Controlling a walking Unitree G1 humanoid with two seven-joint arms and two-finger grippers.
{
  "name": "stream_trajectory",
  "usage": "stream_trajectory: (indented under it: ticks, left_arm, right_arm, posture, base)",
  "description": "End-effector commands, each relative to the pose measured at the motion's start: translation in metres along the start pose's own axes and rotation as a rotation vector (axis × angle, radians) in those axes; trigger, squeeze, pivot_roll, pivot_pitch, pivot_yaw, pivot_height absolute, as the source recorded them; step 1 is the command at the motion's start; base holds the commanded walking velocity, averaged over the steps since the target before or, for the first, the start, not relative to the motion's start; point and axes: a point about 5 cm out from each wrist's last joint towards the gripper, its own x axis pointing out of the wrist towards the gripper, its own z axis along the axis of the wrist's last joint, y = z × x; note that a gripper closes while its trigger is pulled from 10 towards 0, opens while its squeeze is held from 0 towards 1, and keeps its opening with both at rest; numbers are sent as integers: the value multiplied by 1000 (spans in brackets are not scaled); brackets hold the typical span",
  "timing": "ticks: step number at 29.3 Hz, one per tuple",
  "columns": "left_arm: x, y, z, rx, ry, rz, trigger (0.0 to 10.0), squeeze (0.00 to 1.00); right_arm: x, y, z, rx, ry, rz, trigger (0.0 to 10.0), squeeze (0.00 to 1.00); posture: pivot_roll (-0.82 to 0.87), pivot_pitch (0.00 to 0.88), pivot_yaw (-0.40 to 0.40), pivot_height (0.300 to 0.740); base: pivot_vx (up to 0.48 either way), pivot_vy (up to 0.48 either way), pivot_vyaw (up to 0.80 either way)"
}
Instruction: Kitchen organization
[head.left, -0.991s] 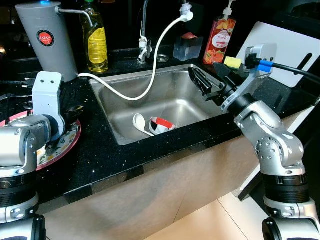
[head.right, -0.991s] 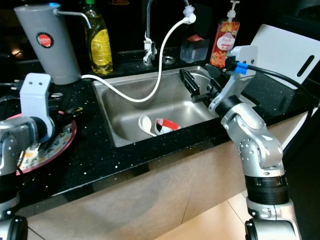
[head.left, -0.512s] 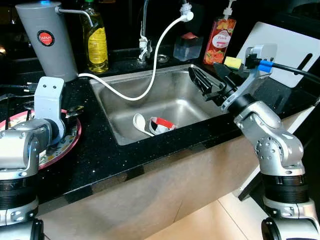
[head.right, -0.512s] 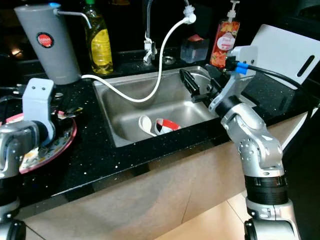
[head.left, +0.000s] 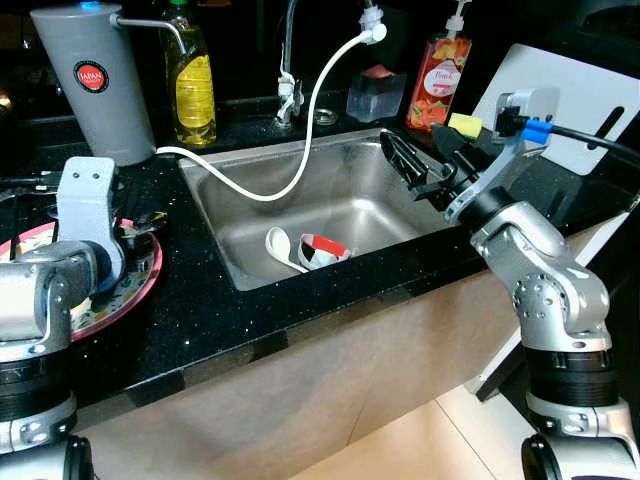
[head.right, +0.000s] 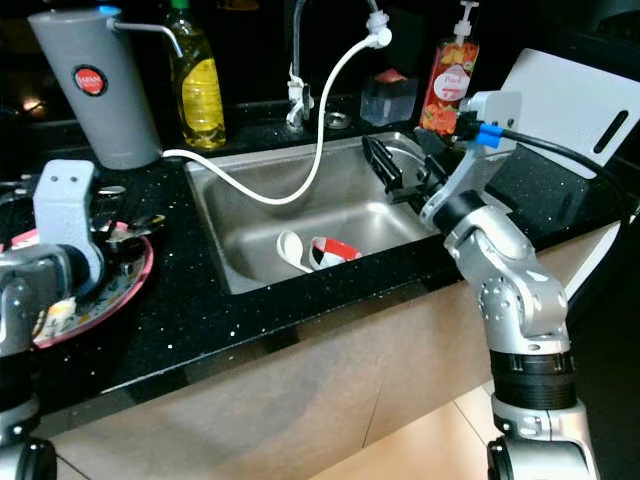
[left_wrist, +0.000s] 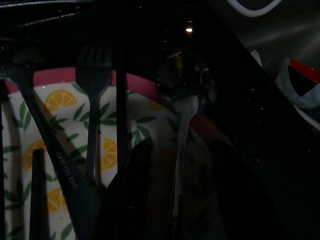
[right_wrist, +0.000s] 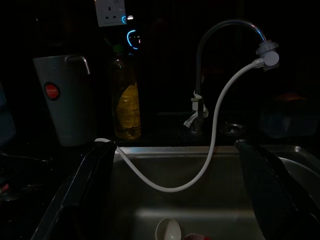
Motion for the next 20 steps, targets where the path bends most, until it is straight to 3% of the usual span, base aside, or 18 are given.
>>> stream_trajectory:
  ticks: [1,2,3,4,15,20]
  left_arm:
    - [4,-1,-11,-24,51,-15,7725,0]
    - [4,-1,-13,-29,58,-16,5373,0]
    - [4,0,-14,-31,62,-15,5373,0]
    - [5,0,-15,-33,66,-13,0,0]
    - [4,0,-19,15,72,-4,0,0]
    - [3,-3,-11,14,18,-14,0,0]
  right_arm:
    - [1,4,6,-9,-19,18,10000,0]
    - [1,4,6,-8,-21,17,10000,0]
    - [1,4,7,-8,-22,17,10000,0]
    - [1,4,7,-7,-24,18,10000,0]
    - [1,3,8,-1,-28,14,10000,0]
    - [1,2,8,1,-29,12,10000,0]
  posture:
    - [-49,72,-54,740]
    - [-48,72,-55,740]
    - [-48,72,-55,740]
    - [-49,73,-55,740]
    - [-47,79,-59,740]
    - [-49,81,-60,740]
  base:
    - [0,0,0]
    - [0,0,0]
    - [0,0,0]
    - [0,0,0]
    - [0,0,0]
    - [0,0,0]
